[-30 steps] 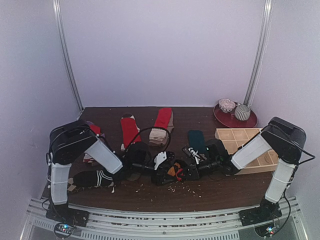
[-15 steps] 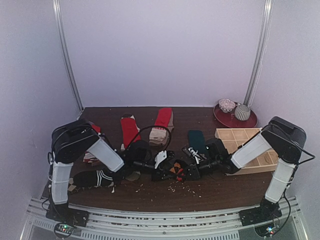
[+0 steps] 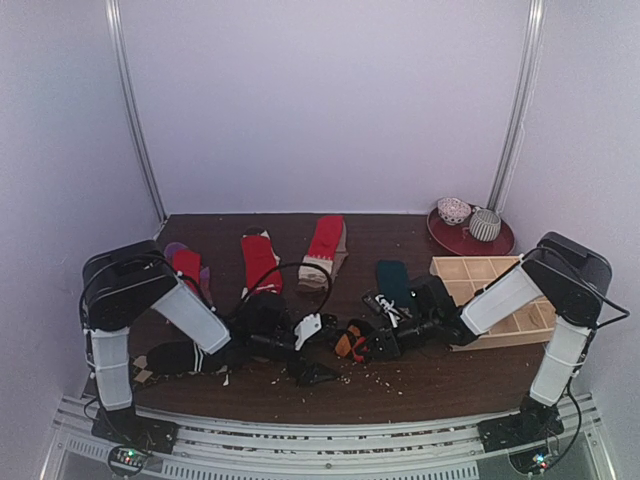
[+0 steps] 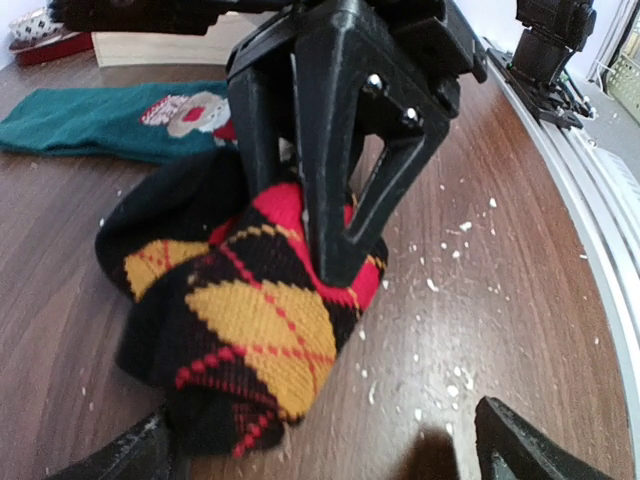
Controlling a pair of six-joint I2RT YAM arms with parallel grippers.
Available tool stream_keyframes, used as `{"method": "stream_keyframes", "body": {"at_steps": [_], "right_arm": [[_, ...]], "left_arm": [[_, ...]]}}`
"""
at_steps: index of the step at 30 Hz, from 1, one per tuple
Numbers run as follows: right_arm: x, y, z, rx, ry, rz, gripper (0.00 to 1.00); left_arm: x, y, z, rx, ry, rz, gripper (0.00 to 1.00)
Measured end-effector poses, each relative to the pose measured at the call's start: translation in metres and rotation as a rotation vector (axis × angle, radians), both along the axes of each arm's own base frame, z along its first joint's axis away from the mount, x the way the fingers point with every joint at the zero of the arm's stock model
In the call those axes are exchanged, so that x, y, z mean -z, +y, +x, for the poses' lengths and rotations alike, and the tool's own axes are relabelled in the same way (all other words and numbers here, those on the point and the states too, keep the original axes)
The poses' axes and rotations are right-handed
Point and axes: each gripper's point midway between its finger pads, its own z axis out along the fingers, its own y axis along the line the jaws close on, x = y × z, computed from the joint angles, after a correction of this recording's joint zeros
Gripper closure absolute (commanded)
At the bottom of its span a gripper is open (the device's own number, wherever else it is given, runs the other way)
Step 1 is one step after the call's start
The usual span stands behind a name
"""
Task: Roll the socks
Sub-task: Roll the sock at the center of the board.
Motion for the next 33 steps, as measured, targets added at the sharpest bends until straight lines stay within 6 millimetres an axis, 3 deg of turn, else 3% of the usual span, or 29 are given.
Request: {"method": "stream_keyframes", "body": {"at_steps": [7, 20, 25, 33], "right_arm": [[0.000, 0.000, 0.000, 0.000, 0.000, 0.000, 0.80], [0.000, 0.000, 0.000, 0.000, 0.000, 0.000, 0.80], [0.000, 0.000, 0.000, 0.000, 0.000, 0.000, 0.80], [0.000, 0.000, 0.000, 0.000, 0.000, 0.000, 0.80]], "left_arm": [[-0.005, 0.006, 0.004, -0.037, -0.016, 0.023, 0.06], [-0.009, -0.010, 0.018, -0.052, -0.034, 0.002, 0.10], [-0.010, -0.011, 0.019, -0.053, -0.038, -0.002, 0.18], [-0.004, -0.016, 0.021, -0.049, -0.024, -0.003, 0.15]]}}
